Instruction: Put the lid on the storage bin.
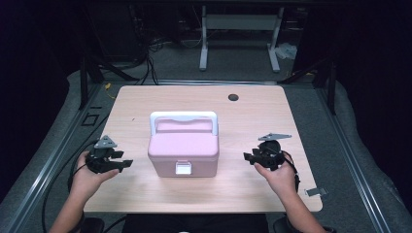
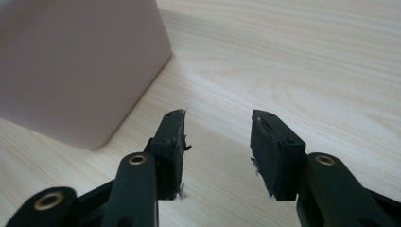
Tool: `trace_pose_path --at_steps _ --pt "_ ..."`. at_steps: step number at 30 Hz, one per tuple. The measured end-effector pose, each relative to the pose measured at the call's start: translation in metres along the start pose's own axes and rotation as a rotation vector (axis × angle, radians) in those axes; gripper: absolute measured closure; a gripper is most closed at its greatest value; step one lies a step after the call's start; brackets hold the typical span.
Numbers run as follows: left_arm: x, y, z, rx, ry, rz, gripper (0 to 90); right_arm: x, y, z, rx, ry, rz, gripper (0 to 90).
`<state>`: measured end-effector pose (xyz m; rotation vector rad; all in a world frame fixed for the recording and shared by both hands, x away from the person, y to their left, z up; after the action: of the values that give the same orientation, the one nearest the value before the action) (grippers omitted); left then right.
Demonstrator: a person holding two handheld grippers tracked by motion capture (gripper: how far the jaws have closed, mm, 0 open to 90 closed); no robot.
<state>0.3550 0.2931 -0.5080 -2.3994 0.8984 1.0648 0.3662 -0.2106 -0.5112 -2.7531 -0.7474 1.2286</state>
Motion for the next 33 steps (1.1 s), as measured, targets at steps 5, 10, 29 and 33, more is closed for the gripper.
trace_pose_path --at_steps 5,10,29,33 --pt "0.009 0.005 0.006 0.007 0.016 -0.002 44.3 0.006 0.002 0.008 -0.029 -0.011 0.039 54.0" --pt "0.016 0.007 0.013 0.018 0.012 -0.002 44.1 0.01 0.006 0.014 -0.028 0.0 0.044 53.5" --pt "0.041 0.008 0.03 0.003 -0.018 0.009 43.8 0.021 0.004 0.02 -0.046 0.021 0.033 51.3" --pt "0.045 0.014 0.028 0.02 -0.026 0.018 42.8 0.022 0.006 0.021 -0.033 0.012 0.029 51.1"
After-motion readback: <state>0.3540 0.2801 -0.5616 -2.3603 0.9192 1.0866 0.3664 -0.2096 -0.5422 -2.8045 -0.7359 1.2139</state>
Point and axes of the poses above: each handheld gripper's, and its own axes: x roughly forward along the jaws, z roughly out of its underside, y roughly to its right, the point moved 2 cm from there along x, roughly forward along the jaws, and after that the axes turned 5 degrees about x, right-handed, at the moved point
